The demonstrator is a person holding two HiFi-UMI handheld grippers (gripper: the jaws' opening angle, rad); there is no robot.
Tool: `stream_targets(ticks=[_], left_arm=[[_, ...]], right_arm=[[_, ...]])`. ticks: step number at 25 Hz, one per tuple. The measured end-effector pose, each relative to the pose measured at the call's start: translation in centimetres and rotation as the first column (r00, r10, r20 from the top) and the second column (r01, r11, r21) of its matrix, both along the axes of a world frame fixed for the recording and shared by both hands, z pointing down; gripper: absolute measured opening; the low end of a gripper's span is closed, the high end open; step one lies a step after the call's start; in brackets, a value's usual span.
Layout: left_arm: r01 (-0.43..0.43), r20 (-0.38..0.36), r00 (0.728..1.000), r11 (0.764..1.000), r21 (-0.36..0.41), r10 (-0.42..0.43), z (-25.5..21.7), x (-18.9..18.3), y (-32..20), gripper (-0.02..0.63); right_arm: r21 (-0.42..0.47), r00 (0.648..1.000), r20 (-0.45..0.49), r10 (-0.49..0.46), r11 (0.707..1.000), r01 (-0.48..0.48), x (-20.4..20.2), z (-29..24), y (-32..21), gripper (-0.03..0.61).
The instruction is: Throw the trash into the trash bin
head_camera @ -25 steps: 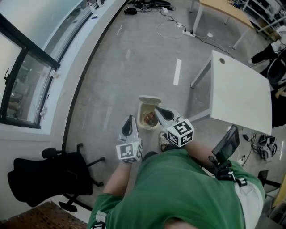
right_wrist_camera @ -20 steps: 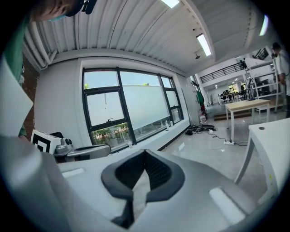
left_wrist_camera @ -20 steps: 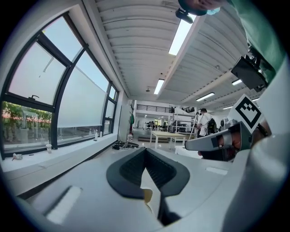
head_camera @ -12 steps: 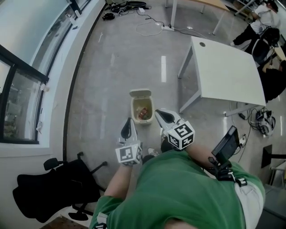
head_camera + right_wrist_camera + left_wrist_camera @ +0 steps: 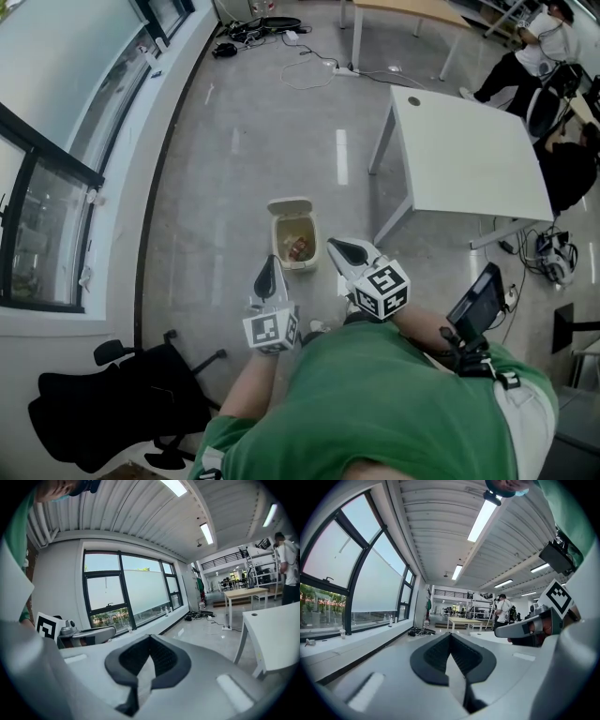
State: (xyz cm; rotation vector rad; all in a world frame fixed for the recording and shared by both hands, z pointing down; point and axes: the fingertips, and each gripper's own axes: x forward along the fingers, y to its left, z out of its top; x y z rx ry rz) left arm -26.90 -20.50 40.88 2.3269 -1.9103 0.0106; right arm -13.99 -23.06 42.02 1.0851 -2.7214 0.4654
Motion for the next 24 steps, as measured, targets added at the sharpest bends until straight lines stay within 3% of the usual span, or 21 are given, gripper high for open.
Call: stream_targets(ticks=[24], left_arm=[[-0.014,0.041,0.999,0.999,0.043,0.012,-1.7,2.9,-2.4,0.006]], right_arm=[[0.05,0.999,0.033,-0.019,0.999,0.017,1.4,-1.4,-2.3,0.003]])
